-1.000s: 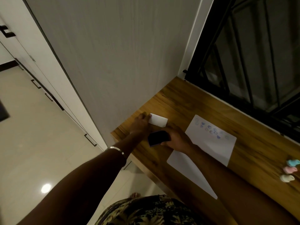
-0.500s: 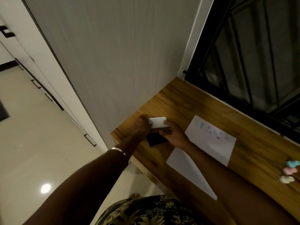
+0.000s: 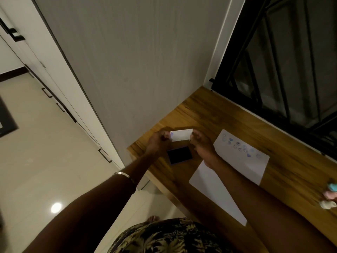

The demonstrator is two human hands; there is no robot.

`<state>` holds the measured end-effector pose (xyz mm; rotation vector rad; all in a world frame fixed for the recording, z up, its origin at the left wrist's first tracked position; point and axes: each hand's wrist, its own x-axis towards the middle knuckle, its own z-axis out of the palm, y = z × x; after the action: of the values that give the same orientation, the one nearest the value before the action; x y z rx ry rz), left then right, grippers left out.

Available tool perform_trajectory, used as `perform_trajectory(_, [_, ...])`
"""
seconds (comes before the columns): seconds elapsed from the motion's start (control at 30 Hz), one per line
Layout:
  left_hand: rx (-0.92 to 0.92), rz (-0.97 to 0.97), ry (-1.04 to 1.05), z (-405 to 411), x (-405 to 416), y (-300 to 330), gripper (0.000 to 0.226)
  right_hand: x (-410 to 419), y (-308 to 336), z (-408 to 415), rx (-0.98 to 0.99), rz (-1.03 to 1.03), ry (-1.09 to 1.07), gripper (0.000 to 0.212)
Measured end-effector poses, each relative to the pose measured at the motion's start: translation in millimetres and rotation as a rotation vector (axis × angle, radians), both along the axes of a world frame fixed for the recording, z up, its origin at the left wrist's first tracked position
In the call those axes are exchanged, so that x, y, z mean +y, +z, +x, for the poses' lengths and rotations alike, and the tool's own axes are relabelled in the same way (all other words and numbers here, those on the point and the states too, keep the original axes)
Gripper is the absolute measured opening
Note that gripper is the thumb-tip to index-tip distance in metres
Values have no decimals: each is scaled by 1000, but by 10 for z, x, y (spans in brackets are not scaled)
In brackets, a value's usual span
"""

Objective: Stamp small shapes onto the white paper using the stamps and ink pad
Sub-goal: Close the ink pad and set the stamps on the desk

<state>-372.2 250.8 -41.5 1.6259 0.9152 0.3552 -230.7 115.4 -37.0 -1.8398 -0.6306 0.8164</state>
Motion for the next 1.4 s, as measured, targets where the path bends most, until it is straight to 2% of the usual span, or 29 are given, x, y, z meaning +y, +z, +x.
perform_trajectory(0.03, [-57,-29,14,-27,-16,22,9,-5,-1,-3,-8,5,13,21])
perform_trajectory(0.13, [-155,21,23,-108,-25,-25,29,-17,-22,-1,-11,-8,22,25])
perform_trajectory(0.23, [-153,84,-50,-235,-87,-79,24,-58,-55,-1,18,12,44,26])
perform_trajectory(0.33, [-68,242,-78,-308,-158,-198,13,-113,-51,-26,20,21,51,22])
perform_trajectory(0.53, [82,430,-92,-404,-277,-257,23,-243,-10,-78,22,21,32,18])
perform_trajectory(0.77, [117,558,-164,-455,-421,-325,34,-422,-64,-87,-3,29,40,29])
perform_trajectory(1.03, [85,730,-241,-468,-533,-277,28,-505,-188,-108,-100,-25,122,39])
perform_trajectory(1.4, [145,674,-285,-434,-459,-225,31,-386,-177,-163,-282,-93,127,40])
